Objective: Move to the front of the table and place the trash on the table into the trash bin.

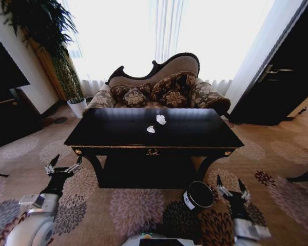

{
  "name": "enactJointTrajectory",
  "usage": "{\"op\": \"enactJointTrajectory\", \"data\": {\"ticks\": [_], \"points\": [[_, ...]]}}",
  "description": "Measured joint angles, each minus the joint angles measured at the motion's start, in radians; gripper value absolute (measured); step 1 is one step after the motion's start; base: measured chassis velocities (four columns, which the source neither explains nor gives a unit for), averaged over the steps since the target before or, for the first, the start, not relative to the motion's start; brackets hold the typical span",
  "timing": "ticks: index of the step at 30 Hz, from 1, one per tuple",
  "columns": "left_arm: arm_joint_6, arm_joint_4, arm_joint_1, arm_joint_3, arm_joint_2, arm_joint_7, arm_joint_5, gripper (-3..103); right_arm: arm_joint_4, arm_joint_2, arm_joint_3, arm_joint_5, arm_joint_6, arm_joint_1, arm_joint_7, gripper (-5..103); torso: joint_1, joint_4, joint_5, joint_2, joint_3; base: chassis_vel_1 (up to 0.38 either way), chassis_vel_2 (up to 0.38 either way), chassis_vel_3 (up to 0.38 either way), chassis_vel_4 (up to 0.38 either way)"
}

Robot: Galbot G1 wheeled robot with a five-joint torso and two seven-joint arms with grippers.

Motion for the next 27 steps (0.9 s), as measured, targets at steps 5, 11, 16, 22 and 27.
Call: {"op": "enactJointTrajectory", "data": {"ticks": [5, 11, 16, 22, 27], "points": [[0.0, 0.0, 0.0, 0.0, 0.0, 0.0, 0.0, 100, 0.039, -0.148, -0.014, 0.05, -0.112, 0.068, -0.001, 100, 0.0, 0.0002, -0.0001, 0.0, 0.0, 0.0, 0.0, 0.0, 0.0], [0.0, 0.0, 0.0, 0.0, 0.0, 0.0, 0.0, 100, 0.046, -0.316, -0.051, 0.173, -0.231, 0.149, -0.002, 100, 0.0, 0.0, 0.0, 0.0, 0.0, 0.0, 0.0, 0.0, 0.0], [0.0, 0.0, 0.0, 0.0, 0.0, 0.0, 0.0, 100, 0.008, -0.478, -0.099, 0.335, -0.328, 0.247, -0.011, 100, 0.0, 0.0, -0.0001, 0.0, 0.0, 0.0, 0.0, 0.0, 0.0], [0.0, 0.0, 0.0, 0.0, 0.0, 0.0, 0.0, 100, -0.099, -0.671, -0.199, 0.451, -0.407, 0.419, -0.053, 100, 0.0, 0.0, -0.0002, 0.0, 0.0, 0.0, 0.0, 0.0, 0.0], [0.0, 0.0, 0.0, 0.0, 0.0, 0.0, 0.0, 100, -0.17, -0.739, -0.36, 0.499, -0.433, 0.625, -0.071, 100, 0.0, -0.0001, -0.0004, 0.0, 0.0, 0.0, 0.0, 0.0, 0.0]]}}
